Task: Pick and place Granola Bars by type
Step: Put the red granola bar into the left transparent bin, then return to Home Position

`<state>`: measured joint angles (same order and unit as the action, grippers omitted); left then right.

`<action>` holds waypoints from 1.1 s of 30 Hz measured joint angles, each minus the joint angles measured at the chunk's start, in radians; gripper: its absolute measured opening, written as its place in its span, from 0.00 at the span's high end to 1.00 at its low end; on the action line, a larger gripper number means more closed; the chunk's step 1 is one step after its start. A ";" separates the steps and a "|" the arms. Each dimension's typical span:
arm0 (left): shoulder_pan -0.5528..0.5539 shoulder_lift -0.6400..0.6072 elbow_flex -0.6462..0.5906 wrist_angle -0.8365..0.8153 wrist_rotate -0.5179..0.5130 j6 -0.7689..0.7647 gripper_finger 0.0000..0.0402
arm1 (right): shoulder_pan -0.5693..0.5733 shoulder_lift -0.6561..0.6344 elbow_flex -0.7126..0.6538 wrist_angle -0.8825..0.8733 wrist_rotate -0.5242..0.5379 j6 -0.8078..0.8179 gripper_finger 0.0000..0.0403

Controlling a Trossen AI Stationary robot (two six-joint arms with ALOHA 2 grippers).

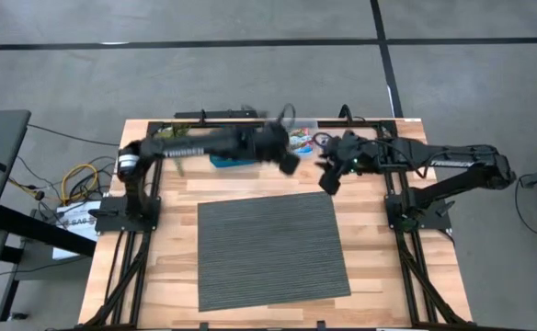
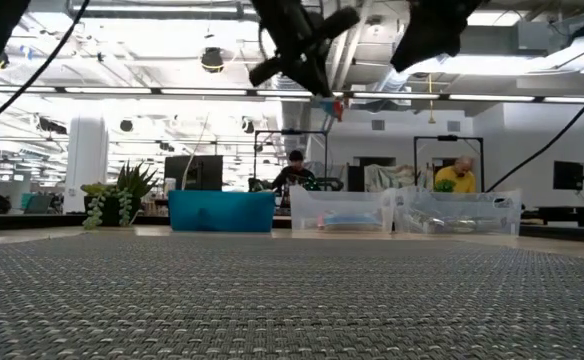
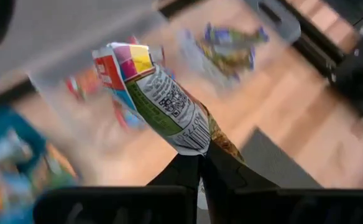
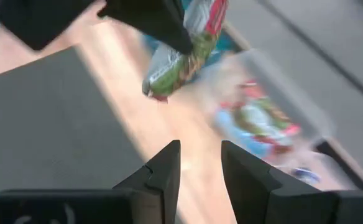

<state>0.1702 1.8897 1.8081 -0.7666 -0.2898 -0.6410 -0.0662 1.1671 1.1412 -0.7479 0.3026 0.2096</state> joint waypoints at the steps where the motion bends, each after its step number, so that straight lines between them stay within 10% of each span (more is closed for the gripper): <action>1: 0.036 0.000 0.003 0.024 0.030 0.045 1.00 | -0.017 0.000 0.000 0.000 0.028 0.001 0.73; 11: 0.266 0.111 0.002 0.174 0.329 0.298 1.00 | -0.204 0.005 0.000 0.000 0.091 0.053 0.73; 20: 0.308 0.193 0.003 0.237 0.278 0.469 0.98 | -0.273 0.005 0.000 0.000 0.056 0.074 0.73; 33: 0.329 0.191 0.003 0.281 0.371 0.488 0.62 | -0.294 0.005 0.000 0.000 0.051 0.105 0.73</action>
<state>0.4993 2.0804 1.8111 -0.4855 0.0809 -0.1531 -0.3599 1.1725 1.1408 -0.7479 0.3536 0.3145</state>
